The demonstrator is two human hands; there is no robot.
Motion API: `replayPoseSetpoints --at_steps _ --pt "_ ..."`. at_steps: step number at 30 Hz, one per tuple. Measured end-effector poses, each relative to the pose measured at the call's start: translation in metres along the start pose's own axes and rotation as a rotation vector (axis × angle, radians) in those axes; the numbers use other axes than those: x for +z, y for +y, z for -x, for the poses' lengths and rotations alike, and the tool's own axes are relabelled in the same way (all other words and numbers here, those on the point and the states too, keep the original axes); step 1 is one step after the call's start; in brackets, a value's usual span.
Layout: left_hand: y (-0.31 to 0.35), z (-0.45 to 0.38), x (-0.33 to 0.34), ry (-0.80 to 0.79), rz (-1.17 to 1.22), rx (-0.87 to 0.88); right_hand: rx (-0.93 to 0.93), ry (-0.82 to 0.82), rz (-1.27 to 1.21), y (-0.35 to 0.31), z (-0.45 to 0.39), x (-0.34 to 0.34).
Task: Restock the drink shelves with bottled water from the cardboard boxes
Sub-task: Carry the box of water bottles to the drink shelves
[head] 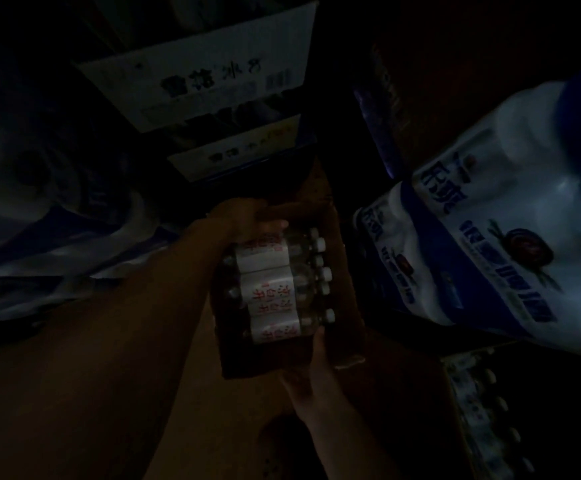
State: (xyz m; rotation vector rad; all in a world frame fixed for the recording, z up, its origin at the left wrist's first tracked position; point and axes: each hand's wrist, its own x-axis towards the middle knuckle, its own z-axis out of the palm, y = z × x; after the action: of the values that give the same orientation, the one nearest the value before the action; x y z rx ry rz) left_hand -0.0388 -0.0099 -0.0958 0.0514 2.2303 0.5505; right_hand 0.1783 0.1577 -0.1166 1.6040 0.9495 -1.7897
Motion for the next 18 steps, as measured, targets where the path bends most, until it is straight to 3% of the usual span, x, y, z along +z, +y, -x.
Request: replayPoseSetpoints --at_steps 6,14,18 --pt "-0.003 0.007 0.007 0.093 -0.025 -0.015 -0.051 -0.156 0.026 -0.016 0.027 0.016" --pt "-0.04 0.047 0.039 0.314 0.245 -0.273 -0.167 0.051 0.302 -0.083 0.023 0.018" --pt "-0.058 0.077 0.074 0.512 0.354 -0.331 -0.287 -0.003 0.517 -0.092 0.018 0.019"
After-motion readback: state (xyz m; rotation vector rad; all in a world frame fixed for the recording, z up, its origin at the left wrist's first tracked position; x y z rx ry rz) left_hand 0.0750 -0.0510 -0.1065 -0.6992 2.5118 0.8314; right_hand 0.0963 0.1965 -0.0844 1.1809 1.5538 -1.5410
